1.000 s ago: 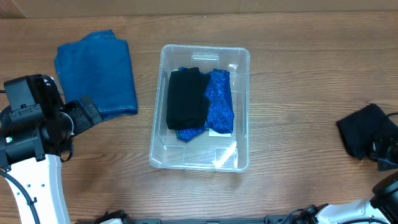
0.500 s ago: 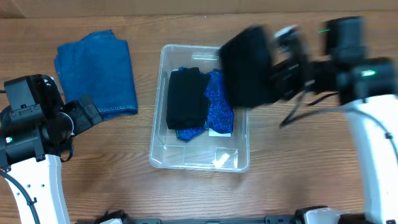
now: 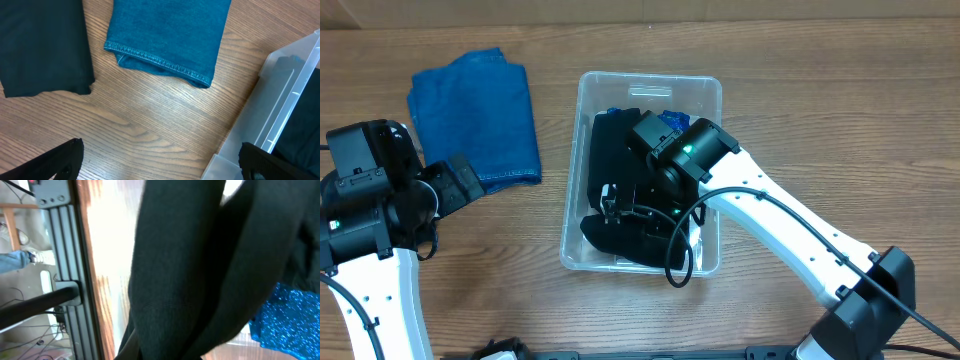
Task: Pack container
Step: 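Lower the second black cloth into the bin's front and press it flat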
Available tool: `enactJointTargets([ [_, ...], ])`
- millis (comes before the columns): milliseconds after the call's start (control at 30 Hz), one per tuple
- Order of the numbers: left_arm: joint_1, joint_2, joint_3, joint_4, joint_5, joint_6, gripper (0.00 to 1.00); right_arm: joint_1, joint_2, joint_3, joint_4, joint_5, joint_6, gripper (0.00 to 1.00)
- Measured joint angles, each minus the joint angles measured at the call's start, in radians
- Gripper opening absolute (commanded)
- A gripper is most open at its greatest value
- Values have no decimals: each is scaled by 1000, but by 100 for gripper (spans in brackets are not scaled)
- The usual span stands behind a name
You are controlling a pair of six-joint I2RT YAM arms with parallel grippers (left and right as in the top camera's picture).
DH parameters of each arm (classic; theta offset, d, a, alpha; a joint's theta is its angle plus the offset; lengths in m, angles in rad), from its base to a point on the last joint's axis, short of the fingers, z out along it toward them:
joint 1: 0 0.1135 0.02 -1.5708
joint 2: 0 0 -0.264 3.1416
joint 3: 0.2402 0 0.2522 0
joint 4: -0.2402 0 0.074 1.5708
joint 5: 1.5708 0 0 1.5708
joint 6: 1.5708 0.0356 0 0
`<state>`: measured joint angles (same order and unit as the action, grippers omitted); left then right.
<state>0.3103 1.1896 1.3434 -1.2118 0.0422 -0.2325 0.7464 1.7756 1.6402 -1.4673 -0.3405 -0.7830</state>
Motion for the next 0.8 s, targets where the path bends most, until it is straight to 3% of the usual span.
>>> enactJointTargets([
  [33, 0, 0, 0, 0, 0, 0, 100, -8, 11, 0, 13, 21, 0, 75],
  [67, 0, 0, 0, 1, 0, 0, 100, -23, 23, 0, 43, 44, 6, 100],
  [233, 0, 0, 0, 3, 0, 0, 100, -198, 87, -3, 275, 267, 276, 100],
  [300, 0, 0, 0, 3, 0, 0, 100, -273, 87, -3, 289, 382, 430, 100],
  [433, 0, 0, 0, 3, 0, 0, 100, -274, 63, -2, 290, 481, 554, 100],
  [600, 0, 0, 0, 2, 0, 0, 100, -181, -146, -7, 404, 505, 612, 100],
  [667, 0, 0, 0, 0, -1, 0, 100, -213, -281, -6, 459, 502, 681, 100],
  [700, 0, 0, 0, 0, -1, 0, 100, -259, -334, -4, 465, 484, 707, 82],
  [733, 0, 0, 0, -1, -1, 0, 100, -326, -379, 0, 453, 448, 729, 27],
  [767, 0, 0, 0, 0, -1, 0, 100, -415, -406, 6, 400, 364, 750, 4],
  [800, 0, 0, 0, 0, -1, 0, 100, -436, -402, 7, 360, 317, 757, 4],
])
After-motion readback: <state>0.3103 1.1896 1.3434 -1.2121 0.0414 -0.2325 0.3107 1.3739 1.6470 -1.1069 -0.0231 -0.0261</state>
